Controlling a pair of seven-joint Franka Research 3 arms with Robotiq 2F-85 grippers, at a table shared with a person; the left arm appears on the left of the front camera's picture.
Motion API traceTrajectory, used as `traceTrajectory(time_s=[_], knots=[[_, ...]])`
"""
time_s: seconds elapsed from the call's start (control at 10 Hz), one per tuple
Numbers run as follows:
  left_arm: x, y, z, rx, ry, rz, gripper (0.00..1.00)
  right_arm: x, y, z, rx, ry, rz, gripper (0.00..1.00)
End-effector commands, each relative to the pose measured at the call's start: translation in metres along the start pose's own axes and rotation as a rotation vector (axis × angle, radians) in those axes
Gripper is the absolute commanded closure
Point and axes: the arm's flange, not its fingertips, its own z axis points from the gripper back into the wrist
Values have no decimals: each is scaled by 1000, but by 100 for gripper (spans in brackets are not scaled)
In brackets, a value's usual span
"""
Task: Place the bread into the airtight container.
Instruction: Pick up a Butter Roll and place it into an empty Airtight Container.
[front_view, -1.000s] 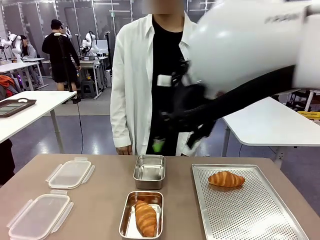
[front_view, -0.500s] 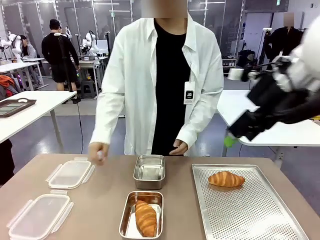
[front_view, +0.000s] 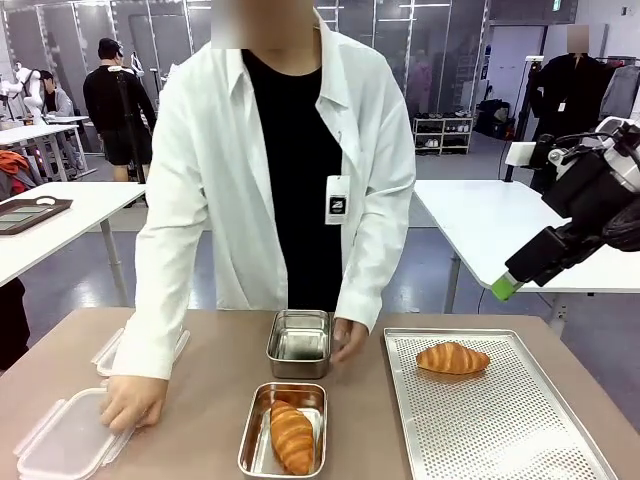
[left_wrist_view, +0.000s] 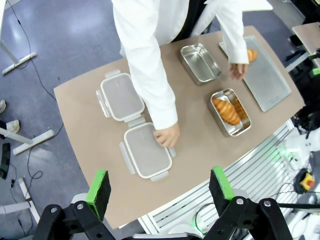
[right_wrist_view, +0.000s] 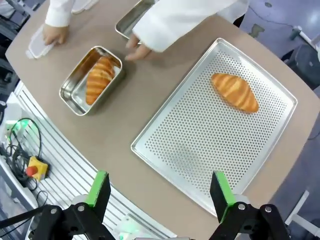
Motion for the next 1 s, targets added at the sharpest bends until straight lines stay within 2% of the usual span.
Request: traceTrajectory(time_s=[0.0, 0.4, 0.6, 0.8, 0.9], knots=[[0, -1, 1, -7, -2, -14, 0, 3, 5, -1, 7, -3, -6, 0], [0, -1, 1, -7, -2, -14, 0, 1, 3, -1, -2, 2, 7, 0], [0, -1, 1, -7, -2, -14, 0, 43, -38, -56, 144, -40, 179, 0], [0, -1, 1, -7, -2, -14, 0, 65, -82, -98, 243, -39, 194, 0], [0, -1, 1, -7, -2, -14, 0, 62, -100, -98, 248, -57, 177, 0]])
